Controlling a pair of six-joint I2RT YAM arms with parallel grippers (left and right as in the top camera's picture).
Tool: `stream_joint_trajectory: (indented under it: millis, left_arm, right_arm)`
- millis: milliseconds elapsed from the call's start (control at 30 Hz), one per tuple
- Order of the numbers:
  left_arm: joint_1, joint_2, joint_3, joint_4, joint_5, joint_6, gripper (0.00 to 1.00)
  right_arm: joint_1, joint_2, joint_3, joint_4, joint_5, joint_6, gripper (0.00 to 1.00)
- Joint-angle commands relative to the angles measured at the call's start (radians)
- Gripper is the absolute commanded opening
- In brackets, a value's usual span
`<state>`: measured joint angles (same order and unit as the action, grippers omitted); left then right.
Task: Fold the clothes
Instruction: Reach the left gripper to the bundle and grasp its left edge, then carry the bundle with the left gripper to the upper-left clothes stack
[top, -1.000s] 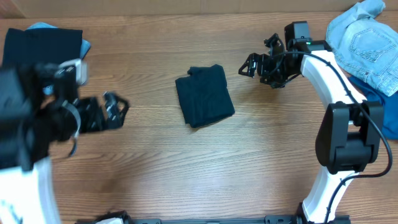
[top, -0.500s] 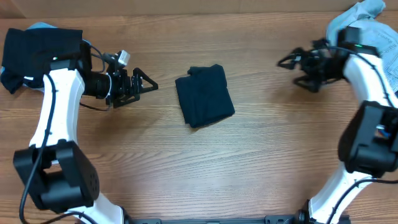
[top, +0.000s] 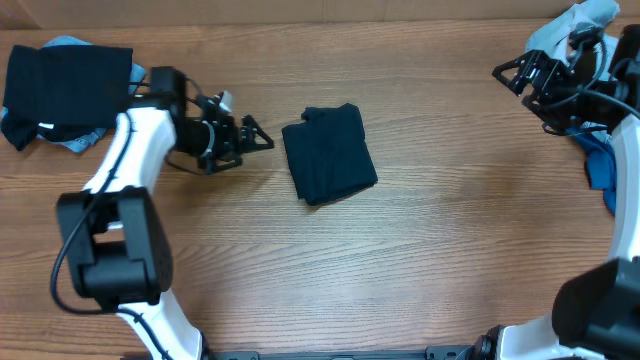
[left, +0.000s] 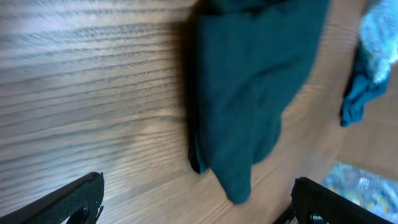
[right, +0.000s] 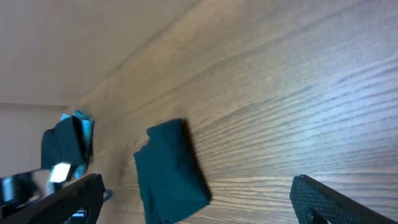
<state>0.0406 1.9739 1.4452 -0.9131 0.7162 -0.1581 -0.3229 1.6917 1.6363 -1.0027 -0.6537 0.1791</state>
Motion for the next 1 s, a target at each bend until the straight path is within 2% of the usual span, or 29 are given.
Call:
stream_joint_trajectory:
  millis: [0,133,200,433,633,867,967]
  left_arm:
    - [-0.081,0.041,-0.050,0.106,-0.107,-0.296,0.99]
    - [-0.154,0.050,-0.112,0.269,-0.147,-0.461,0.99]
    - [-0.168,0.050,-0.131,0.331,-0.146,-0.493,1.00]
    - [-0.170,0.050,-0.199,0.417,-0.140,-0.554,1.00]
    - [-0.178,0.065,-0.315,0.640,-0.040,-0.593,0.99]
    - [-0.198,0.132,-0.350,0.658,0.009,-0.601,0.97]
    - [-0.208,0.161,-0.350,0.663,0.033,-0.601,0.92]
  right_arm:
    - [-0.006,-0.009,0.009,0.001,0.008,-0.003,1.00]
    - [-0.006,-0.008,0.009,-0.023,0.009,-0.003,1.00]
    - [-0.006,-0.008,0.009,-0.029,0.009,-0.004,1.00]
    - [-0.006,-0.008,0.009,-0.028,0.009,-0.004,1.00]
    - [-0.006,-0.008,0.009,-0.021,0.009,-0.004,1.00]
    - [-0.006,-0.008,0.009,-0.021,0.009,-0.003,1.00]
    - [-0.006,-0.008,0.009,-0.022,0.009,-0.003,1.00]
